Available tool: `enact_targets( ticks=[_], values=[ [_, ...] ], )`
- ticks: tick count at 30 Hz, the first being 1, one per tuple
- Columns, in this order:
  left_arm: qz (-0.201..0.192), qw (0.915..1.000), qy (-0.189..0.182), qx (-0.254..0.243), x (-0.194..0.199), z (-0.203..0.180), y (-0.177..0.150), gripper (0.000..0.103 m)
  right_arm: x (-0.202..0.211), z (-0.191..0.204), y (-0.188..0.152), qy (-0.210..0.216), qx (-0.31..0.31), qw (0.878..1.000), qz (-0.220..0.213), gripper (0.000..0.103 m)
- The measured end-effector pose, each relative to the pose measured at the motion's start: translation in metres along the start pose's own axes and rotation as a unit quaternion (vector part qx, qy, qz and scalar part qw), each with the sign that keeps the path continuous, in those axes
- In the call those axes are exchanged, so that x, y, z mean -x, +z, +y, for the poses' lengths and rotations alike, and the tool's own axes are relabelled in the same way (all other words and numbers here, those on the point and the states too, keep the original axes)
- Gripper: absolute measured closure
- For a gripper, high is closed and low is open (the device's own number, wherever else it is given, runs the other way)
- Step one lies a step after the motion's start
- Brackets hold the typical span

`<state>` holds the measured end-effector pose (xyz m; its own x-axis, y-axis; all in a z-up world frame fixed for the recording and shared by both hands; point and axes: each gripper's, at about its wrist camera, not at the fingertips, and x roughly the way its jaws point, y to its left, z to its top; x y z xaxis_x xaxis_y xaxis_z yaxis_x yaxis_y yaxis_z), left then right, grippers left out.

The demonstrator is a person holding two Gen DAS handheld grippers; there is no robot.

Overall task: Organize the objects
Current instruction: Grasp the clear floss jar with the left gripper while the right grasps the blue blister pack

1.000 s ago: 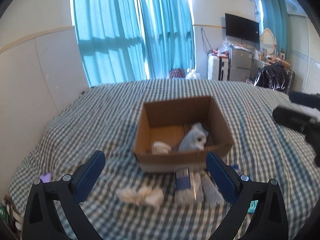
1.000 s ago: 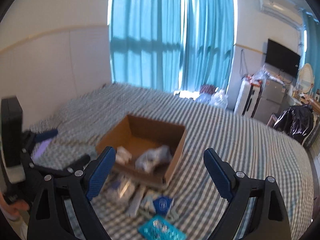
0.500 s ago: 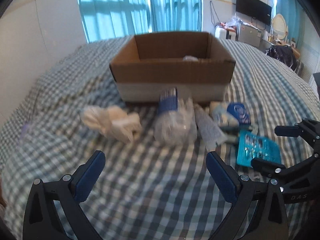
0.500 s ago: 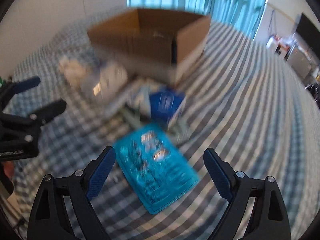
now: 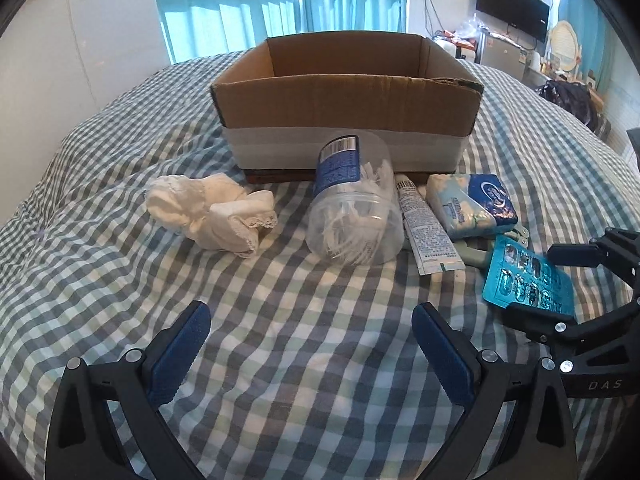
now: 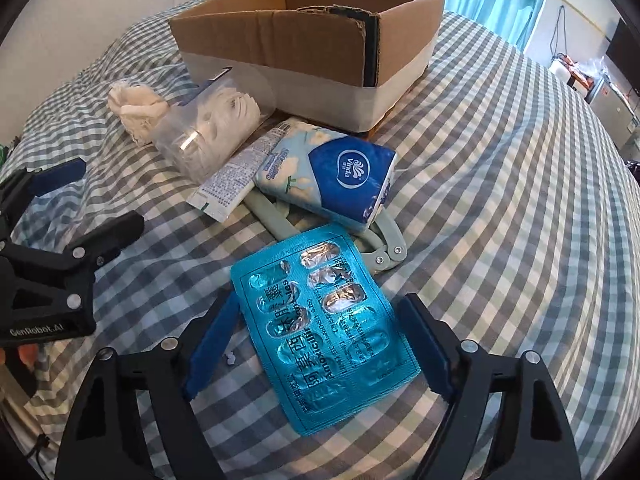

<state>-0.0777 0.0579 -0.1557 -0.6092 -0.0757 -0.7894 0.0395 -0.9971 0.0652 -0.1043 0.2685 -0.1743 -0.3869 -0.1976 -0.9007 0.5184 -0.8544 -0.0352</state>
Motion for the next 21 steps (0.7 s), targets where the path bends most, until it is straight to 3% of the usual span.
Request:
enact_targets(
  ticks=[5,15,21],
  values=[
    [-0.003,1.0,-0.001,0.007,0.003,0.005,0.0,0.0,0.006,0.005,-0.006,-0.004,0.0,1.0,-0.013,0.029],
    [-0.009,0.9999,-0.009,0.01,-0.009,0.005,0.018,0.0,0.057,-0.009,-0.004,-0.039,-0.057,0.991,-0.113,0.031],
    [-0.03,0.9993,-0.024,0.006,-0.024,-0.006,0.046,0.0,0.054,-0.018,0.0,-0.033,-0.074,0.991,-0.109,0.031]
  ],
)
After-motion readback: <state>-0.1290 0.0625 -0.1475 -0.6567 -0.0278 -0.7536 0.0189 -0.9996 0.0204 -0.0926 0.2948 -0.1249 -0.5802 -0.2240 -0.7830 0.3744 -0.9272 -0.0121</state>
